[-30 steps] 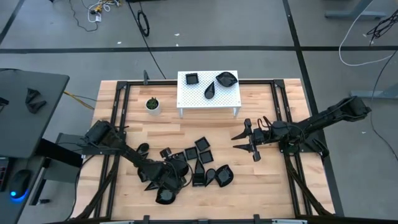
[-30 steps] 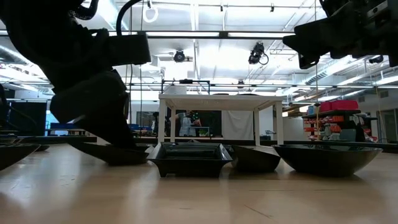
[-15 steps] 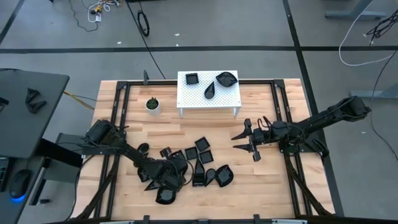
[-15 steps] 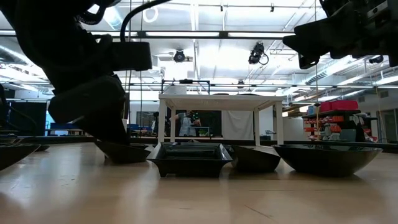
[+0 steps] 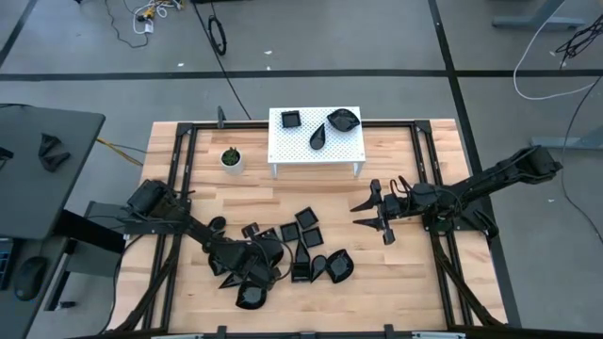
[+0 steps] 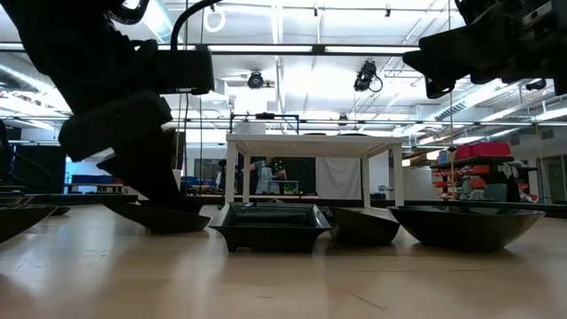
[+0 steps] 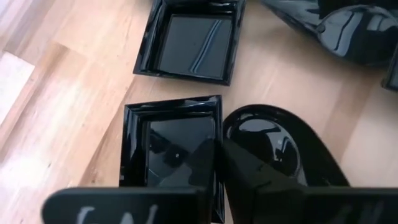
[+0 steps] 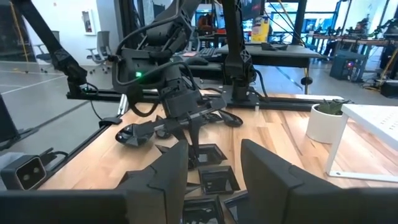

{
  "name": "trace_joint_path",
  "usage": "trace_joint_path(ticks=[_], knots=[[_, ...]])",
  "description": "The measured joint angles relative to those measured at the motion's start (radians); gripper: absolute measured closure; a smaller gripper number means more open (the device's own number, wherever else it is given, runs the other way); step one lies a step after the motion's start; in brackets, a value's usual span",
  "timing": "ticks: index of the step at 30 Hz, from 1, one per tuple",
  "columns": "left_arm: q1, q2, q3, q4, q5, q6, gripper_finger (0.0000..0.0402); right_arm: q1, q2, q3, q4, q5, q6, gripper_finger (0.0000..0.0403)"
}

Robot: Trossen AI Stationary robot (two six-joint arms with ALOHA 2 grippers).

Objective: Pick & Place Mini shaped plates
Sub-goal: Stack the black plate on top of the black plate on the shelf

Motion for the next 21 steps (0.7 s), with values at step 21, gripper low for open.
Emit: trace_joint_path(ticks=[21], knots=[[0.001, -0.052, 0.000, -0.074, -0.008, 0.061, 0.0397, 0.000, 0.000, 0.000, -0.009, 0.045, 0.000, 0.0252]])
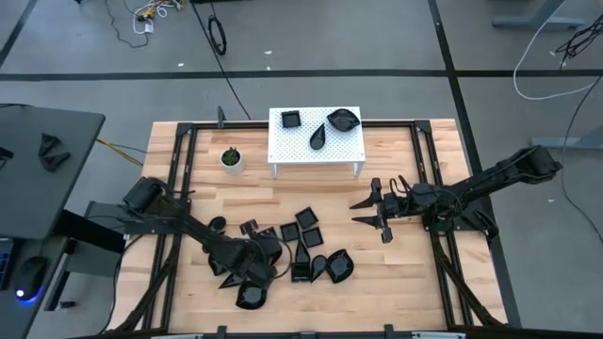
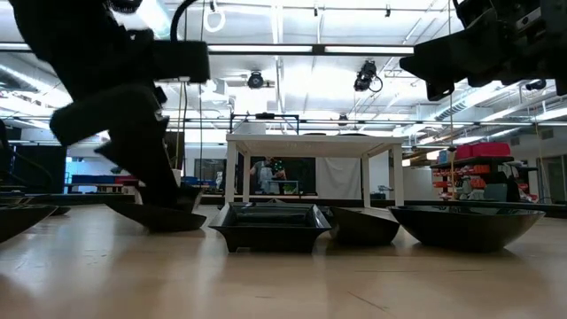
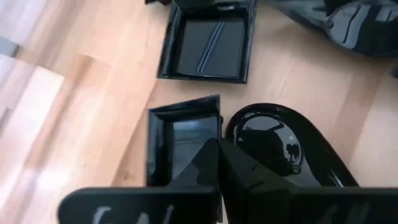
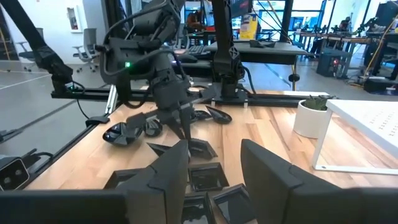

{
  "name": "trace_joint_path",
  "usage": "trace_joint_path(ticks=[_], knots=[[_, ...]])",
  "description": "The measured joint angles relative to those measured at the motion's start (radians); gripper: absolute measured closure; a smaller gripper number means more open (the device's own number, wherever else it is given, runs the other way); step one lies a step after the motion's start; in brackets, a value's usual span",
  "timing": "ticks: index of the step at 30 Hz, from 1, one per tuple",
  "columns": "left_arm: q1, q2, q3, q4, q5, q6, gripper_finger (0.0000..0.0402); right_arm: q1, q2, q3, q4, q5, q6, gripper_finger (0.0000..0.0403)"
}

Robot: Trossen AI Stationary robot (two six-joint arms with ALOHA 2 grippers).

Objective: Pick & Place Mini shaped plates
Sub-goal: Stack the black plate on top of the black plate on the shelf

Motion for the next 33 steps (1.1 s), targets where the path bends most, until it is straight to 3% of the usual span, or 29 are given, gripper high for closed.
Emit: trace_joint_path(ticks=[6, 13, 16, 18, 23, 28, 33], knots=[[0.000, -0.107, 0.000, -0.049, -0.014, 0.083, 0.0397, 0.000, 0.000, 0.000, 0.001, 0.000, 0.000, 0.0252], [0.035, -0.231, 0.009, -0.030, -0.212, 0.601, 0.0397, 0.000, 0.000, 0.000, 0.002, 0.000, 0.000, 0.0252], [0.107, -0.270, 0.057, -0.029, -0.335, 0.823, 0.0398, 0.000, 0.000, 0.000, 0.003, 0.001, -0.001, 0.0252], [0.196, -0.286, 0.109, -0.019, -0.337, 0.944, 0.0398, 0.000, 0.000, 0.000, 0.004, 0.001, -0.001, 0.0252], [0.490, -0.292, 0.216, 0.062, -0.095, 1.155, 0.0398, 0.000, 0.000, 0.000, 0.010, 0.002, -0.001, 0.0252], [0.784, -0.290, 0.229, 0.174, 0.127, 1.316, 0.0398, 0.000, 0.000, 0.000, 0.010, 0.002, -0.001, 0.0252], [0.995, -0.263, 0.229, 0.310, 0.422, 1.334, 0.0388, 0.000, 0.000, 0.000, 0.008, 0.001, -0.001, 0.0252]])
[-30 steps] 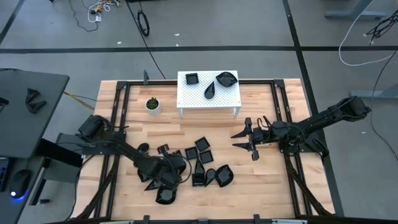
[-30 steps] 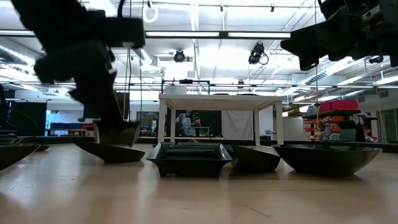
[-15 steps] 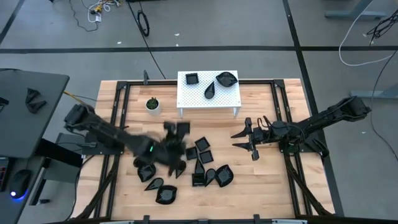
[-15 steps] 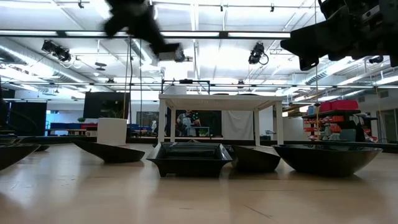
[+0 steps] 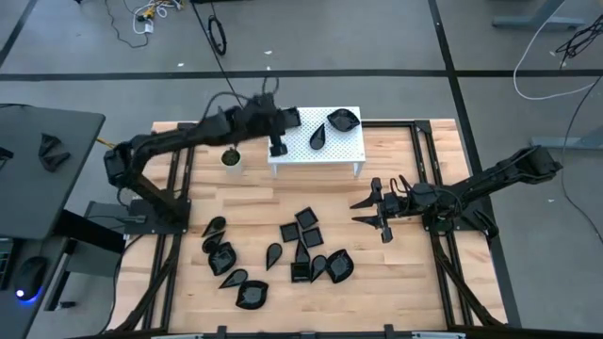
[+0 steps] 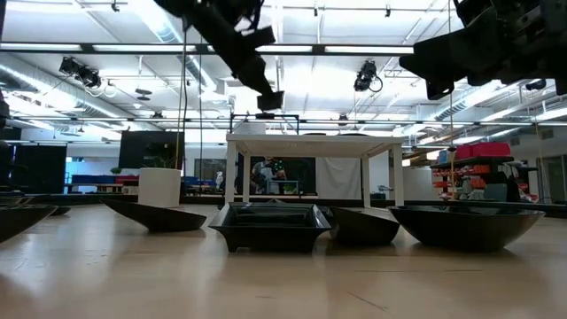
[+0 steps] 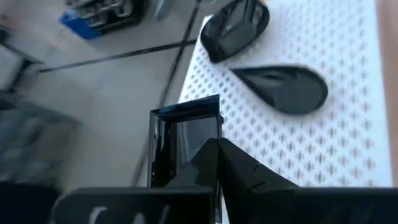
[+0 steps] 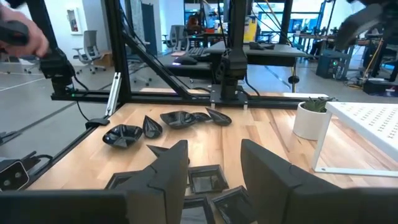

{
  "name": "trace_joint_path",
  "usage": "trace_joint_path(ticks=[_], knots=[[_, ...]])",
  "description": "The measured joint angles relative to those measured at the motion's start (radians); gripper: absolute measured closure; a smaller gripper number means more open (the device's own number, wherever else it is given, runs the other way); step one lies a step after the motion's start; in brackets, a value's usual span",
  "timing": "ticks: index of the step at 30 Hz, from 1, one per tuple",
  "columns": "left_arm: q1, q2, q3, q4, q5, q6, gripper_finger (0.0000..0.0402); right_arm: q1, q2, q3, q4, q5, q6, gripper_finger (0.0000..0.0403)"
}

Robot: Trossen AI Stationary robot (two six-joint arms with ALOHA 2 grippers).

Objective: Pick & Place Mini shaped plates
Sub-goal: Stack the black plate on top of the black plate on the shelf

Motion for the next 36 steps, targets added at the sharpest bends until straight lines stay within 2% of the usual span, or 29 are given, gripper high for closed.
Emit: trace_joint_path(ticks=[3, 6, 9, 16, 21, 36], knots=[[0.048, 0.041, 0.001, 0.090, 0.106, -0.005, 0.0388, 0.000, 0.000, 0.000, -0.003, 0.000, -0.003, 0.0252], [0.055, 0.084, 0.000, 0.124, 0.123, 0.078, 0.0392, 0.000, 0.000, 0.000, -0.005, 0.006, -0.002, 0.0252], [0.053, 0.114, 0.000, 0.122, 0.089, 0.132, 0.0393, 0.000, 0.000, 0.000, -0.005, 0.008, 0.005, 0.0252], [0.054, 0.141, 0.000, 0.085, -0.013, 0.136, 0.0387, 0.000, 0.000, 0.000, -0.006, 0.009, 0.008, 0.0252], [0.054, 0.140, 0.000, 0.084, -0.048, 0.117, 0.0387, 0.000, 0.000, 0.000, -0.006, 0.010, 0.008, 0.0252], [0.061, 0.143, 0.000, 0.039, -0.053, 0.071, 0.0383, 0.000, 0.000, 0.000, -0.005, 0.010, 0.008, 0.0252]])
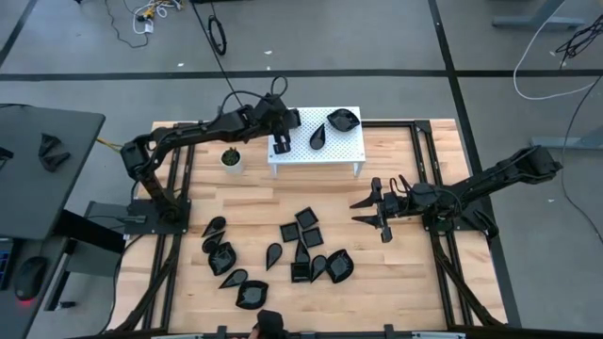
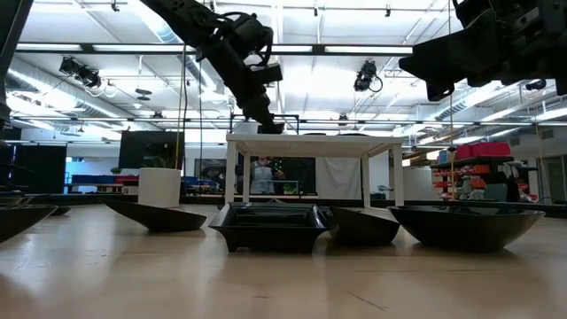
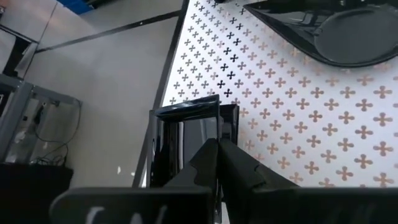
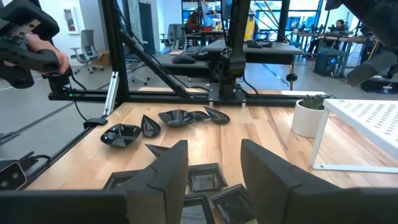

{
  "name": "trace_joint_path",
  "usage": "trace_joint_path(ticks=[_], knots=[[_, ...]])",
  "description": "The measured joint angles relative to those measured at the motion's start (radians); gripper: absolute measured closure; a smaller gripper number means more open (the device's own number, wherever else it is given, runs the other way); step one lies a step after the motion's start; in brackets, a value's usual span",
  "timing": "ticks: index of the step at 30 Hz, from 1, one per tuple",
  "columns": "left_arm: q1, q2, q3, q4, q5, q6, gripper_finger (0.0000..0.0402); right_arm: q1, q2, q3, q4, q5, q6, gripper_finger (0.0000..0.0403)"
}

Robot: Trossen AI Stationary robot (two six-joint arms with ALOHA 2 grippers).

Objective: Pick & Place Mini shaped plates
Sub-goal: Stack the black plate on top of the black plate on the shelf

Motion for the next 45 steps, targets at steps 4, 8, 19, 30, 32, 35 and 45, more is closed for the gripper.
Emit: trace_joint_path(ticks=[4, 8, 19, 30, 32, 35, 45], knots=[[0.007, 0.000, 0.000, 0.000, 0.000, -0.027, 0.0378, 0.000, 0.000, 0.000, 0.000, 0.000, 0.000, 0.0252], [0.015, 0.000, 0.000, 0.000, 0.000, -0.058, 0.0369, 0.000, 0.000, 0.000, 0.000, 0.000, 0.000, 0.0252], [0.020, 0.000, 0.000, 0.000, 0.000, -0.115, 0.0317, 0.000, 0.000, 0.000, 0.000, 0.000, 0.000, 0.0252], [0.006, -0.034, 0.047, -0.098, 0.000, -0.265, 0.0240, 0.000, 0.000, 0.000, -0.001, 0.000, 0.008, 0.0252], [-0.005, -0.047, 0.092, -0.193, 0.000, -0.293, 0.0232, 0.000, 0.000, 0.000, -0.002, 0.000, 0.009, 0.0252], [-0.036, -0.069, 0.187, -0.356, 0.004, -0.410, 0.0227, 0.000, 0.000, 0.000, -0.008, 0.000, 0.016, 0.0252], [-0.346, -0.164, 0.199, -0.625, -0.100, -0.676, 0.0259, 0.000, 0.000, 0.000, -0.022, 0.000, 0.019, 0.0252]])
